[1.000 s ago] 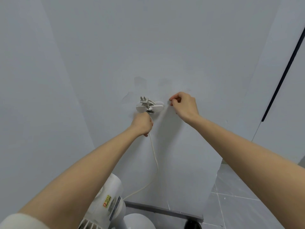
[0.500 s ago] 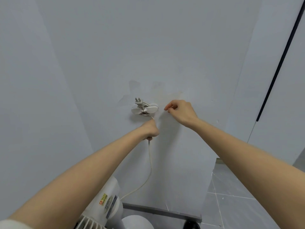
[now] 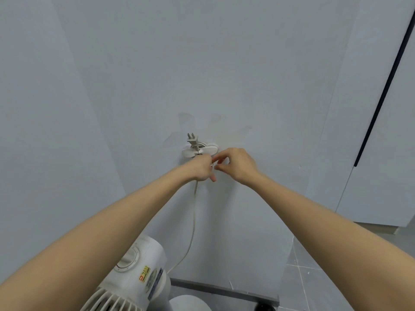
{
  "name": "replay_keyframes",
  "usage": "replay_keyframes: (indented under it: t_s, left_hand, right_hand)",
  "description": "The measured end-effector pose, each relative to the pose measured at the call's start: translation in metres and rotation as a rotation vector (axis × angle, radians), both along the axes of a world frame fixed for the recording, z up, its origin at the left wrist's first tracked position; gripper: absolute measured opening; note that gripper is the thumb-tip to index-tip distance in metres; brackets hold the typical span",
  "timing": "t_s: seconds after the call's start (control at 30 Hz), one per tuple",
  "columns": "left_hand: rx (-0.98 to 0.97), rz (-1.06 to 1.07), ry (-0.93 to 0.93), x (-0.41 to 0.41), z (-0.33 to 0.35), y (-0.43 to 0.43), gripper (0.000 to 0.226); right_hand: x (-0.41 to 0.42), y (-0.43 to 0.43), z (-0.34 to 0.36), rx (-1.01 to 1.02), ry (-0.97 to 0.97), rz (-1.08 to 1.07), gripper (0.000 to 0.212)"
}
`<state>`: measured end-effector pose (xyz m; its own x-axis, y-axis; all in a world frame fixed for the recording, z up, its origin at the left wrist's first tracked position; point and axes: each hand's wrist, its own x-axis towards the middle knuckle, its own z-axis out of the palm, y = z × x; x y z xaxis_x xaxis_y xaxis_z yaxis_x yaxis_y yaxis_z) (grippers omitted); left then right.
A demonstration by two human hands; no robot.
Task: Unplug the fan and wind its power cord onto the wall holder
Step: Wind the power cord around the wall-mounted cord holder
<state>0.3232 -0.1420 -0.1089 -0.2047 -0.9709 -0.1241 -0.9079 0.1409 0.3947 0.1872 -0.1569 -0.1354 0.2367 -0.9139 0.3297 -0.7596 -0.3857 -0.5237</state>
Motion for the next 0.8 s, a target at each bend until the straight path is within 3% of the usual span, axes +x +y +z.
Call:
replay_keyframes:
  t_s: [0.2, 0.47, 0.8]
  left_hand:
    - [-0.048, -0.027, 0.120, 0.014, -0.005, 0.002, 0.023]
    - [-0.052, -0.040, 0.157, 0.022, -0.004, 0.005, 0.008]
    - [0.006, 0.020, 0.334, 0.031, -0.007, 0.015, 0.010]
  right_hand:
    - [0.002, -0.003, 0.000, -0.068, 0.050, 0.000, 0.012]
    - [0.001, -0.003, -0.002, -0.169, 0.161, -0.008, 0.014]
    - [0.004, -0.001, -0.012, -0.312, 0.276, -0.017, 0.018]
